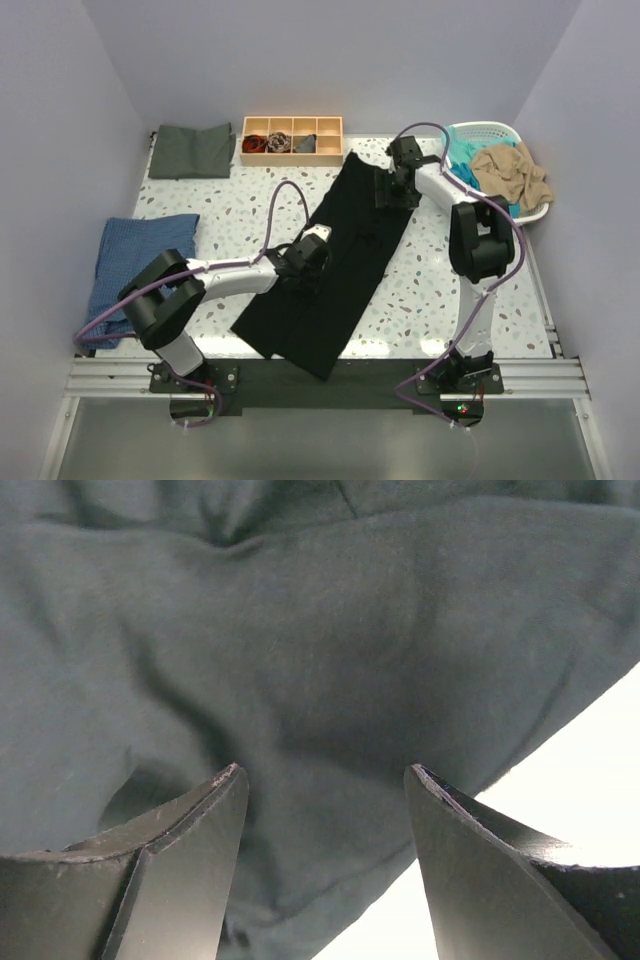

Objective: Fold and stack the t-shirts
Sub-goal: Fold the tshirt

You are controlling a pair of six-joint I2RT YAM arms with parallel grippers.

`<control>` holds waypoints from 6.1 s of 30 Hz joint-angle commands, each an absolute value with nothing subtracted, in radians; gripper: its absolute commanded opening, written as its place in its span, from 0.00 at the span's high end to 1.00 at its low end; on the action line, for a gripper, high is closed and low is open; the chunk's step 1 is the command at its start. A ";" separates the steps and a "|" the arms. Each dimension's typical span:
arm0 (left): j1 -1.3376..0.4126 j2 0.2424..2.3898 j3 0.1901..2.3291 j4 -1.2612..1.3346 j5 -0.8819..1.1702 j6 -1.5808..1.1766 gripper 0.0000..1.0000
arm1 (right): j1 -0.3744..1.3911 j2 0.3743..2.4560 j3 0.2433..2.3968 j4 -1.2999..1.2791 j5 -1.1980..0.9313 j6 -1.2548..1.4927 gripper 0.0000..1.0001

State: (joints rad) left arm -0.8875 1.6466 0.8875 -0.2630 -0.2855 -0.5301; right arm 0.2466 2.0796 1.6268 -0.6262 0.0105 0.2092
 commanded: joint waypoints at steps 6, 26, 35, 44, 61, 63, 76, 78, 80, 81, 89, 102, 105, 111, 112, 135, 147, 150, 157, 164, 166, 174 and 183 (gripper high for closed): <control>-0.943 1.675 0.814 -0.193 0.100 -0.632 0.57 | 0.242 2.334 1.880 -0.716 0.075 0.255 0.32; -0.933 1.815 1.250 -0.322 0.062 -0.520 0.57 | 0.164 2.538 2.319 -0.772 0.019 0.253 0.29; -0.893 1.614 1.209 -0.316 -0.265 -0.463 0.54 | 0.167 2.116 1.949 -0.531 -0.043 0.206 0.27; -0.841 1.598 1.120 -0.236 -0.295 -0.463 0.50 | 0.181 1.712 1.471 -0.552 0.018 0.264 0.27; -0.819 1.723 1.134 -0.173 -0.204 -0.437 0.50 | 0.290 1.623 1.127 -0.417 0.151 0.265 0.51; -0.815 1.726 1.132 -0.173 -0.203 -0.440 0.50 | 0.296 1.680 1.166 -0.394 0.184 0.255 0.53; -0.769 1.738 1.121 -0.160 -0.180 -0.437 0.50 | 0.333 1.865 1.308 -0.384 0.336 0.206 0.62; -0.762 1.749 1.123 -0.163 -0.170 -0.439 0.50 | 0.337 1.876 1.318 -0.393 0.353 0.204 0.68; -0.761 1.755 1.126 -0.163 -0.164 -0.439 0.50 | 0.342 1.891 1.325 -0.405 0.359 0.201 0.72; -0.758 1.756 1.126 -0.163 -0.161 -0.439 0.50 | 0.342 1.893 1.331 -0.408 0.365 0.199 0.75; -0.752 1.764 1.127 -0.167 -0.150 -0.439 0.50 | 0.354 1.888 1.339 -0.449 0.425 0.196 0.71; -0.750 1.766 1.123 -0.169 -0.152 -0.439 0.50 | 0.357 1.919 1.342 -0.449 0.394 0.203 0.95; -0.747 1.773 1.126 -0.170 -0.149 -0.437 0.50 | 0.364 1.901 1.339 -0.460 0.370 0.196 1.00; -0.747 1.776 1.127 -0.172 -0.144 -0.440 0.50 | 0.391 1.798 1.310 -0.499 0.299 0.195 1.00; -0.749 1.776 1.127 -0.172 -0.144 -0.440 0.50 | 0.396 1.778 1.305 -0.512 0.292 0.199 1.00; -0.747 1.793 1.144 -0.184 -0.126 -0.440 0.51 | 0.406 1.644 1.187 -0.609 0.261 0.271 0.37; -0.747 1.786 1.131 -0.183 -0.117 -0.449 0.51 | 0.580 1.513 0.982 -0.638 0.224 0.391 0.52; -0.747 1.783 1.123 -0.175 -0.107 -0.457 0.51 | 0.620 1.496 0.950 -0.655 0.253 0.423 0.52; -0.747 1.776 1.112 -0.173 -0.101 -0.463 0.51 | 0.673 1.502 0.890 -0.666 0.261 0.459 0.59; -0.747 1.773 1.104 -0.175 -0.103 -0.466 0.51 | 0.696 1.514 0.856 -0.678 0.288 0.482 0.69; -0.749 1.773 1.103 -0.175 -0.103 -0.468 0.51 | 0.699 1.517 0.850 -0.675 0.284 0.480 0.70; -0.747 1.776 1.103 -0.178 -0.104 -0.468 0.51 | 0.706 1.526 0.850 -0.672 0.285 0.482 0.98; -0.749 1.786 1.103 -0.179 -0.103 -0.466 0.51 | 0.729 1.491 0.862 -0.706 0.253 0.485 1.00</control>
State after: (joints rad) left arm -0.7528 1.7920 1.1030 -0.2028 -0.1074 -0.4603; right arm 0.7071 1.5185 0.8509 -0.6716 0.2546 0.4683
